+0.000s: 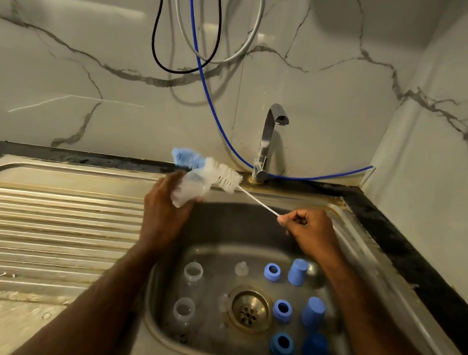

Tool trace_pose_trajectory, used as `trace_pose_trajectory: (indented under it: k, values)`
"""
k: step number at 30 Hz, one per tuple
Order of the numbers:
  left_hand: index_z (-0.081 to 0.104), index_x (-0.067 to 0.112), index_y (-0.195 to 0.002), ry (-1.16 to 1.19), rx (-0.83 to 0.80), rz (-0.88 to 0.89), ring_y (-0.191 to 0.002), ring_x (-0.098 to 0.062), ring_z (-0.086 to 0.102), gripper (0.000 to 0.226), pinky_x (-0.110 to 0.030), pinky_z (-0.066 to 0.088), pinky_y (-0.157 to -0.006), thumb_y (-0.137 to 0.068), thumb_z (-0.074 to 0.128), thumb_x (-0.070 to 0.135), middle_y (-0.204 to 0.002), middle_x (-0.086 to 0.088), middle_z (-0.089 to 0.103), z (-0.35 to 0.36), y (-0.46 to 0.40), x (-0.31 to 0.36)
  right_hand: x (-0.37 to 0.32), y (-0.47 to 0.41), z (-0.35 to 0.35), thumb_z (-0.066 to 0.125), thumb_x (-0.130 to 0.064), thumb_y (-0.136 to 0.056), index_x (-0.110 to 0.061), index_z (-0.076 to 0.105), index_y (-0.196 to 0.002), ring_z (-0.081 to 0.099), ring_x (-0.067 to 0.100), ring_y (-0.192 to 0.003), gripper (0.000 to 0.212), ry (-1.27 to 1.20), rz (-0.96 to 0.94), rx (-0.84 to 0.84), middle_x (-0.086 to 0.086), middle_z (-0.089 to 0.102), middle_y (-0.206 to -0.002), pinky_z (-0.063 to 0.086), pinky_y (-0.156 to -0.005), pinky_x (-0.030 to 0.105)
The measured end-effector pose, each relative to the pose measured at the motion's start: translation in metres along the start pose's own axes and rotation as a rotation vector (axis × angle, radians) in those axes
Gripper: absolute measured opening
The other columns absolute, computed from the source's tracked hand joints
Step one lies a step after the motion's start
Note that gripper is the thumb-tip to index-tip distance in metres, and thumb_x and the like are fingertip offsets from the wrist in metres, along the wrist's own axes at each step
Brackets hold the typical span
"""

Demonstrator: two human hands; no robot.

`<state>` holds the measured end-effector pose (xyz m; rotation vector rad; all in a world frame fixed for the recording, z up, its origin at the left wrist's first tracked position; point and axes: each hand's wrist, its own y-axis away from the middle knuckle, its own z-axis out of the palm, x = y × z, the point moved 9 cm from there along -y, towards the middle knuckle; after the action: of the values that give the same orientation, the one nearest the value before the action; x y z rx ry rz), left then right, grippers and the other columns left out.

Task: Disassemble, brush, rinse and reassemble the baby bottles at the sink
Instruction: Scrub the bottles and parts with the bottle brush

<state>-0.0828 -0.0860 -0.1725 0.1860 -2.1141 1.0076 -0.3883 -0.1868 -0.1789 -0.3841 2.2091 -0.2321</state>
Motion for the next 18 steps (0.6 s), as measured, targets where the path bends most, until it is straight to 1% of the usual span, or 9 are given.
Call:
trace_pose_trajectory:
  k: [2, 3, 4, 6, 8, 10, 13, 16, 18]
  values:
    - [0.052, 0.017, -0.126, 0.402, -0.097, -0.378, -0.089, -0.024, 0.069, 0.047, -0.03, 0.059, -0.065, -0.09, 0.071, 0.04, -0.121, -0.016, 0.064, 0.016, 0.011, -0.019, -0.005, 0.0, 0.003, 0.075, -0.024, -0.088, -0.022, 0.073, -0.074, 0.063, 0.005, -0.061, 0.015, -0.129, 0.008, 0.003, -0.005, 0.068, -0.061, 0.046, -0.066, 0.024]
    - [0.05, 0.014, -0.127, 0.622, -0.157, -0.573, -0.079, -0.026, 0.071, 0.048, -0.031, 0.059, -0.06, -0.094, 0.063, 0.045, -0.114, -0.021, 0.066, 0.028, 0.021, -0.025, -0.009, 0.001, 0.008, 0.075, -0.021, -0.088, -0.02, 0.073, -0.075, 0.063, 0.004, -0.06, 0.013, -0.178, -0.001, -0.028, -0.004, 0.068, -0.061, 0.048, -0.067, 0.024]
    - [0.049, 0.011, -0.13, 0.784, -0.21, -0.716, -0.072, -0.026, 0.071, 0.051, -0.031, 0.059, -0.058, -0.097, 0.056, 0.049, -0.106, -0.023, 0.068, 0.039, 0.029, -0.026, -0.012, 0.003, 0.013, 0.076, -0.019, -0.088, -0.018, 0.074, -0.076, 0.065, 0.005, -0.062, 0.012, -0.205, -0.021, -0.065, -0.002, 0.069, -0.063, 0.051, -0.068, 0.026]
    - [0.049, 0.007, -0.134, 0.965, -0.273, -0.861, -0.072, -0.024, 0.07, 0.06, -0.032, 0.058, -0.063, -0.099, 0.048, 0.056, -0.097, -0.021, 0.071, 0.051, 0.039, -0.022, -0.018, 0.007, 0.023, 0.076, -0.019, -0.087, -0.02, 0.075, -0.078, 0.068, 0.012, -0.069, 0.009, -0.183, -0.071, -0.121, 0.0, 0.072, -0.069, 0.056, -0.073, 0.032]
    - [0.049, 0.002, -0.137, 1.072, -0.28, -0.908, -0.081, -0.023, 0.069, 0.066, -0.033, 0.054, -0.069, -0.099, 0.048, 0.055, -0.102, -0.02, 0.07, 0.056, 0.041, -0.018, -0.021, 0.008, 0.026, 0.077, -0.021, -0.086, -0.027, 0.073, -0.075, 0.067, 0.009, -0.071, 0.013, -0.14, -0.115, -0.107, -0.004, 0.072, -0.071, 0.057, -0.073, 0.031]
    - [0.05, 0.002, -0.139, 1.095, -0.299, -0.896, -0.087, -0.024, 0.068, 0.064, -0.034, 0.053, -0.072, -0.099, 0.05, 0.051, -0.109, -0.021, 0.069, 0.06, 0.041, -0.013, -0.022, 0.005, 0.016, 0.077, -0.024, -0.086, -0.033, 0.07, -0.072, 0.065, 0.004, -0.071, 0.018, -0.117, -0.136, 0.003, -0.009, 0.07, -0.069, 0.054, -0.07, 0.025]
    - [0.052, 0.002, -0.137, 1.099, -0.371, -0.912, -0.085, -0.024, 0.068, 0.063, -0.034, 0.054, -0.071, -0.1, 0.046, 0.053, -0.11, -0.021, 0.068, 0.069, 0.049, 0.001, -0.021, 0.005, 0.001, 0.076, -0.032, -0.086, -0.035, 0.069, -0.076, 0.064, 0.001, -0.072, 0.012, -0.085, -0.154, 0.166, -0.014, 0.068, -0.073, 0.053, -0.068, 0.025]
    - [0.05, 0.001, -0.138, 1.149, -0.331, -0.949, -0.079, -0.022, 0.065, 0.064, -0.032, 0.052, -0.07, -0.103, 0.038, 0.053, -0.1, -0.018, 0.067, 0.07, 0.049, 0.001, -0.029, 0.007, 0.016, 0.076, -0.03, -0.086, -0.03, 0.071, -0.076, 0.065, 0.004, -0.072, 0.011, -0.041, -0.217, 0.029, -0.011, 0.069, -0.072, 0.057, -0.07, 0.033]
    - [0.05, 0.003, -0.141, 1.227, -0.275, -0.941, -0.075, -0.021, 0.063, 0.056, -0.032, 0.05, -0.07, -0.105, 0.038, 0.045, -0.093, -0.017, 0.067, 0.065, 0.044, -0.003, -0.028, 0.006, 0.022, 0.077, -0.026, -0.085, -0.029, 0.073, -0.076, 0.068, 0.008, -0.077, 0.01, -0.036, -0.224, -0.083, -0.01, 0.073, -0.076, 0.059, -0.076, 0.04]
